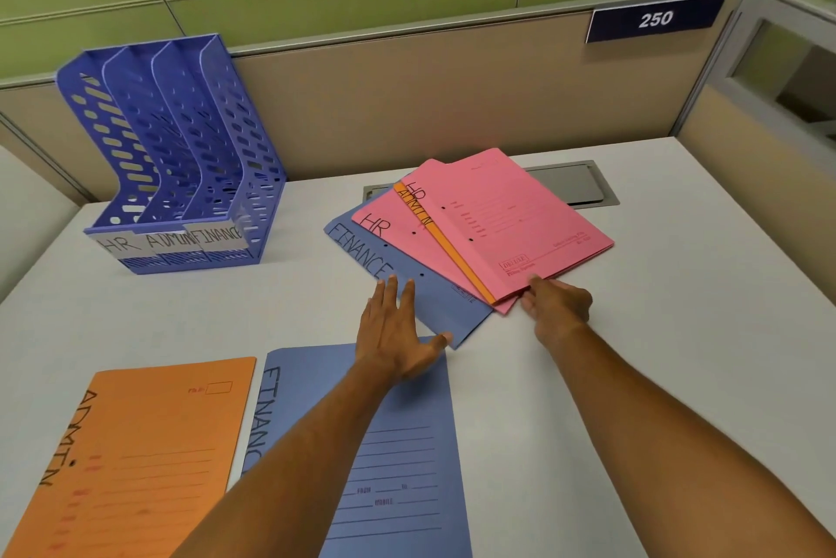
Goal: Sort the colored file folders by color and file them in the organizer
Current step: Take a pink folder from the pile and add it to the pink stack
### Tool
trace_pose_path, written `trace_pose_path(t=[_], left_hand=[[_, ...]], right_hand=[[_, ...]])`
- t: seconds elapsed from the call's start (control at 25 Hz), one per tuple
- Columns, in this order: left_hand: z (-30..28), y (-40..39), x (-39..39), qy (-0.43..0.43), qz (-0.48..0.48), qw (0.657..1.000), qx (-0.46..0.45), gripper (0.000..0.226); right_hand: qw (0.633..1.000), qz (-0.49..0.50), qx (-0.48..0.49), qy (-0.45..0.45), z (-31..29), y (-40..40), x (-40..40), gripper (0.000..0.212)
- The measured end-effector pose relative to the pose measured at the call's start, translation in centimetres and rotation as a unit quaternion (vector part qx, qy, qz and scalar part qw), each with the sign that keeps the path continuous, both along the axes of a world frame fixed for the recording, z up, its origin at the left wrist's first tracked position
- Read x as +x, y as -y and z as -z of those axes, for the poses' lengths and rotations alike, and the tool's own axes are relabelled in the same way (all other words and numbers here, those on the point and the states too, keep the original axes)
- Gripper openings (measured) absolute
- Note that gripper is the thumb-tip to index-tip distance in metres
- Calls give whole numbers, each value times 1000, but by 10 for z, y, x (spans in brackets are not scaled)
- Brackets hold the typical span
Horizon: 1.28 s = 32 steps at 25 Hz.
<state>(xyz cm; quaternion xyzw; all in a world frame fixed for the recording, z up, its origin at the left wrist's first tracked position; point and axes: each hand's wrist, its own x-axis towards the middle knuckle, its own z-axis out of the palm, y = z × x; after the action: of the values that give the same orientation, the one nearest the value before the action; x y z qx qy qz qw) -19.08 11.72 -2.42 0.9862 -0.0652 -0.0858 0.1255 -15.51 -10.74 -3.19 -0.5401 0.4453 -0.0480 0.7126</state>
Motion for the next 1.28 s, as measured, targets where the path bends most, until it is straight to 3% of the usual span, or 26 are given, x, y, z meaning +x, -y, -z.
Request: trace_pose_path(t=[0.48,0.6,0.76,0.84,0.96,1.04,1.16,1.28], left_hand=[[-5,0,3,-9,-28,999,-35,98],[-7,-1,2,-18,-42,996,-74,94],[-13,-2,5,-11,-70,980,-185,73],[-17,-4,10,-30,-134,947,-290,59],[-23,-6,15,-71,-207,862,-457,44],[-30,-6,18,-52,-244,806,-537,35],[-38,-13,22,-12,-306,730,-610,28],[-44,-24,20,0,-332,698,-635,18]], right_hand=[[998,24,45,22,-20,2,10,15],[989,14,124,81,-31,-4,9,11],[971,-10,183,153,-44,-13,6,20],[966,-29,193,170,-44,-15,-1,22],[958,-103,190,186,-33,-13,-23,24],[951,-143,195,190,-24,-11,-38,29],[943,-191,197,186,-19,-11,-55,30],[934,-231,203,181,-16,-13,-66,35]])
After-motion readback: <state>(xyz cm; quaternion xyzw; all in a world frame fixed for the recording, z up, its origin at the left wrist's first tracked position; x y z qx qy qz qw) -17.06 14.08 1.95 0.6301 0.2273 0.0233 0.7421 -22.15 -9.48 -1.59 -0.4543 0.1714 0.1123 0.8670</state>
